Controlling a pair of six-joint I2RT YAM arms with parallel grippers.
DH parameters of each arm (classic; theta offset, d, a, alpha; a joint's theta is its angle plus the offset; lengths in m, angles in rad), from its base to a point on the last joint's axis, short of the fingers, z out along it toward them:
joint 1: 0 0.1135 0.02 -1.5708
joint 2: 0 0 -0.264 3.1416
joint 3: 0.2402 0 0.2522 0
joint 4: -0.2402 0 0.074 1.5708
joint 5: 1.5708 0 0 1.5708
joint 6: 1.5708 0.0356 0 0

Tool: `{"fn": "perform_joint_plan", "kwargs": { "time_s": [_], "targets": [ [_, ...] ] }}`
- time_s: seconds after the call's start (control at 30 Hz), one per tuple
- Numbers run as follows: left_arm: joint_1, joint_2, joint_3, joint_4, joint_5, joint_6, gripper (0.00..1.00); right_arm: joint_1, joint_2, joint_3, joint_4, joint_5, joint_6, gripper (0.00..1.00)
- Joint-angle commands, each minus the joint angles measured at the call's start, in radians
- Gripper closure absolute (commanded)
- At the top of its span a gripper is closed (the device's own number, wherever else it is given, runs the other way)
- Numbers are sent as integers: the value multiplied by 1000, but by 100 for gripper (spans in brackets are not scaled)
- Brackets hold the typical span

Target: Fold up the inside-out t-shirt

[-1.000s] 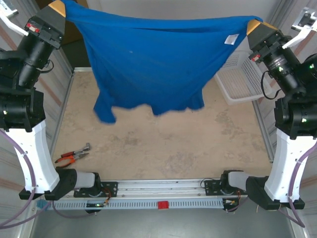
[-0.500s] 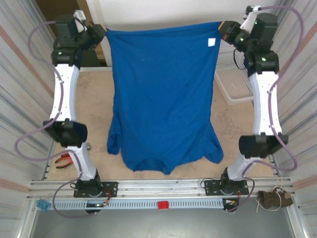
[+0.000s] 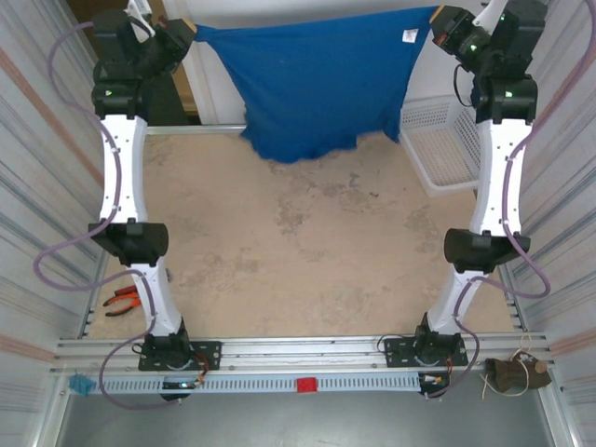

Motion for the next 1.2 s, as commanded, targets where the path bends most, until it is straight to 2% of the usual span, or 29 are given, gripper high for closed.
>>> {"fn": "perform_joint_plan", "kwargs": {
  "time_s": [0.0, 0.13, 0.23, 0.37, 0.5, 0.6, 0.77, 0.9, 1.17],
  "targets": [
    [25, -134, -150, 59, 25, 58, 100, -12, -153, -199, 68, -8, -16, 100],
    [21, -312, -558, 129, 53, 131, 100, 5, -429, -814, 265, 20, -20, 100],
    [17, -467, -927, 205, 64, 172, 100, 16, -607, -1205, 325, 22, -6, 100],
    [9, -674, -1414, 282, 41, 203, 100, 63, -791, -1630, 343, 44, 30, 100],
    [-19, -874, -1849, 338, -25, 145, 100, 171, -943, -1949, 318, 148, 96, 100],
    [-76, -1018, -2073, 340, -114, 92, 100, 252, -1032, -2099, 296, 238, 178, 100],
    [-140, -1222, -2247, 226, -227, 6, 100, 363, -1206, -2182, 138, 385, 241, 100],
    [-168, -1373, -2286, 88, -294, -23, 100, 373, -1339, -2198, 11, 442, 261, 100],
    [-184, -1537, -2307, -121, -313, -65, 100, 378, -1463, -2220, -135, 473, 312, 100]
  ]
}}
